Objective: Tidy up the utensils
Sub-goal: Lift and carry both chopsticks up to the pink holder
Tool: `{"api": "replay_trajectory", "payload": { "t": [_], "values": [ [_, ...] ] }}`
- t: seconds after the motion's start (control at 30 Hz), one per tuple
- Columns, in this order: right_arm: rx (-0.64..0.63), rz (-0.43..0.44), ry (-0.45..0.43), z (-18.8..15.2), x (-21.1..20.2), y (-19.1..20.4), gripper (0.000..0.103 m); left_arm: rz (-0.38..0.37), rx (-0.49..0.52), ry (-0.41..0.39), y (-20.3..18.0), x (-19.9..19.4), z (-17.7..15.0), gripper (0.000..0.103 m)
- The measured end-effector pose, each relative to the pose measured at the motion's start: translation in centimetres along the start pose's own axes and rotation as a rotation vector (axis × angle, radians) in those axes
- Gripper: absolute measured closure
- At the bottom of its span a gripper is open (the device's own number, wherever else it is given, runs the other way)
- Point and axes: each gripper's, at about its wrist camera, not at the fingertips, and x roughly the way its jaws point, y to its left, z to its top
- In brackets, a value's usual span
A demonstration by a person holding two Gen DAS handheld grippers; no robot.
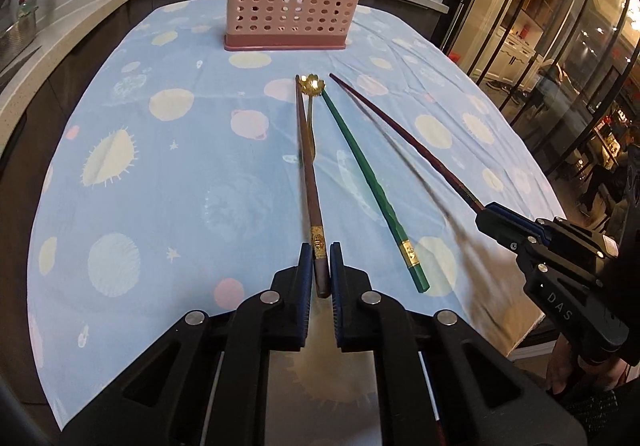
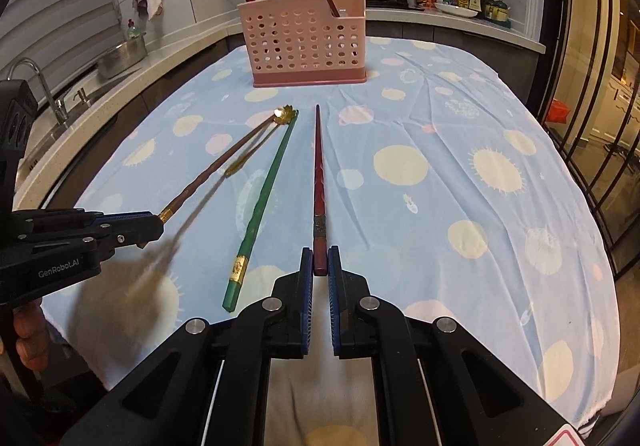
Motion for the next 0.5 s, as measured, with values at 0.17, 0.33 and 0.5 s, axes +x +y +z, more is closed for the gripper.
{"api": "replay_trajectory", "payload": {
  "t": [0.17, 0.33, 0.5],
  "values": [
    [0.027, 0.026, -0.068, 2.7, -1.6, -0.7, 0.096, 0.026, 0.002, -0.086, 0.4, -2.2, 2.3, 0.095],
    [0.034, 0.041, -0.155, 6.1, -3.0, -1.1, 0.096, 0.051, 0.017, -0.177, 0.8, -4.1, 5.3, 0.096],
    [0.028, 0.045, -0.246, 9.5, -4.2, -1.3, 0.096, 0.059, 0.031, -0.255, 0.8, -5.6, 8.4, 0.096]
  ]
}}
